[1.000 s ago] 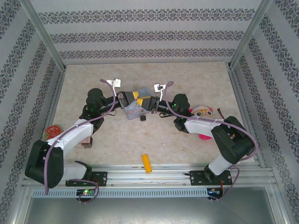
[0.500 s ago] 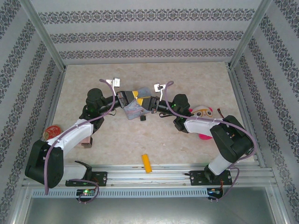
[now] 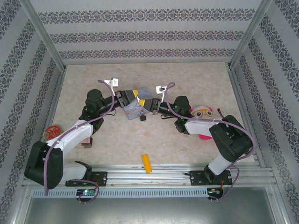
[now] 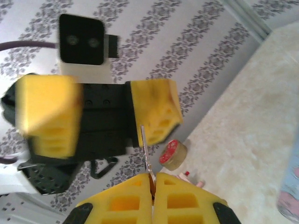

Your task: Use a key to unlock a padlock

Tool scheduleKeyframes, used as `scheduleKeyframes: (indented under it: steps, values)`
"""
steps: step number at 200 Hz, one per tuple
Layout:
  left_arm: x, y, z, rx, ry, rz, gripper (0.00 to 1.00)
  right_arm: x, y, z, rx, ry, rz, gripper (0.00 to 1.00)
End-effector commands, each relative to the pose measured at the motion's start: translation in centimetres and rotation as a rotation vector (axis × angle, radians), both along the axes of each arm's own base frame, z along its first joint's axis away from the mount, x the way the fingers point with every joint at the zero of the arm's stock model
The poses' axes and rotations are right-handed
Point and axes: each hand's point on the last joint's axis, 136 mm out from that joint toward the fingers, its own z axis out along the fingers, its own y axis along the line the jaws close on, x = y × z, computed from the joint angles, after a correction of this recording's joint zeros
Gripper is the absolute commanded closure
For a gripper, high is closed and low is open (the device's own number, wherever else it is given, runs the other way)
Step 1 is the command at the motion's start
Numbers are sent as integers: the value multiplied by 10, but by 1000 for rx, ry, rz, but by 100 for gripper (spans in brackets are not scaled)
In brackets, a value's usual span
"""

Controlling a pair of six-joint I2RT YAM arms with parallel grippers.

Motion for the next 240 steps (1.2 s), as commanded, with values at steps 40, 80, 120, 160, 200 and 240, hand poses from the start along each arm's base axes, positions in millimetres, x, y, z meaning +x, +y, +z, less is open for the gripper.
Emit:
scheduleKeyframes:
  steps: [40,80,120,160,200,240]
  values:
    - [-6,36,-19,217,20,276,1,0,-46,-40,-72,110,-158,100]
    - [-27,34,-58,397,109,358,1,-8,-81,-78,-217,201,-262,100]
    - [-42,13,-112,585,221,357,1,-22,-116,-101,-482,238,-375,100]
    - [-50,-13,-149,715,268,329,0,-32,-148,-108,-661,241,-476,100]
    - [-44,-28,-182,757,341,321,5,-35,-159,-119,-759,260,-514,100]
    - [-31,-29,-198,812,377,368,15,-35,-157,-125,-849,270,-513,100]
